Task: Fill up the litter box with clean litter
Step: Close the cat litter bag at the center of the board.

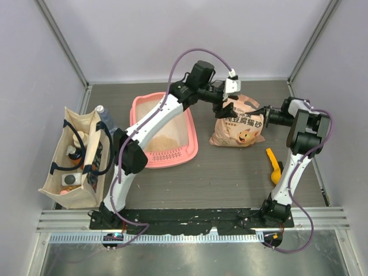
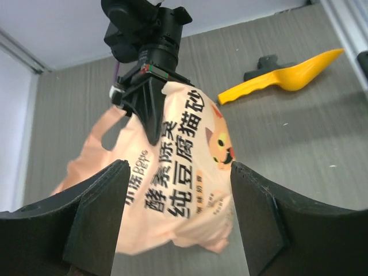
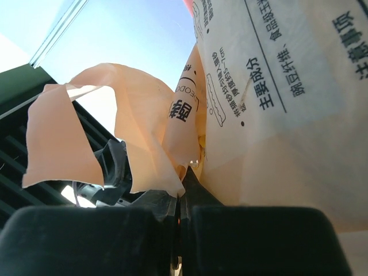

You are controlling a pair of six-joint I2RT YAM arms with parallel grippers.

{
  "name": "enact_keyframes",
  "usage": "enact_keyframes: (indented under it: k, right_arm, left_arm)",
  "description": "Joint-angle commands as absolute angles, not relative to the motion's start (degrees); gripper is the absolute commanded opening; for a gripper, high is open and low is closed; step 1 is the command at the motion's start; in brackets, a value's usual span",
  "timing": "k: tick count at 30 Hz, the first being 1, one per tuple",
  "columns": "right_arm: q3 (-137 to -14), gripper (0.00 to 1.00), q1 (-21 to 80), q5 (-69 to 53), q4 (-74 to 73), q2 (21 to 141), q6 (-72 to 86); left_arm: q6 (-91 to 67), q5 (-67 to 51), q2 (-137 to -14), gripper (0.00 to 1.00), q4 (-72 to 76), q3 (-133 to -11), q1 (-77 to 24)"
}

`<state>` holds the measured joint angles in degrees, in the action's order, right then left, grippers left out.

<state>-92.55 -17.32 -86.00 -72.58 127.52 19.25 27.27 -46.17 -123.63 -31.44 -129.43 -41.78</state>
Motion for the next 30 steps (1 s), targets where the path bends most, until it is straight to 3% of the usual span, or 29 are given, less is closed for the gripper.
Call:
enact_keyframes:
  k: [1, 8, 18, 30]
  right_arm:
    - [-92.2, 0.01, -15.7, -82.8, -72.6, 124.5, 19.6]
    - [-90.9, 0.01, -15.6, -82.8, -72.4, 124.1, 19.3]
    - [-91.2, 0.01, -14.1, -81.1, -72.9, 122.6, 17.8]
    - [-97.0, 0.01, -12.8, -80.8, -69.7, 125.6, 20.4]
  left_arm:
    - [42.7, -46.8, -128.7, 0.74, -41.0, -138.2, -41.1]
    - [48.0, -44.2, -132.4, 0.66, -44.4, -139.4, -42.5]
    - [45.4, -42.2, -138.4, 0.58, -37.5, -141.7, -43.7]
    - [48.0, -43.2, -139.7, 0.3, -40.0, -141.1, -44.4]
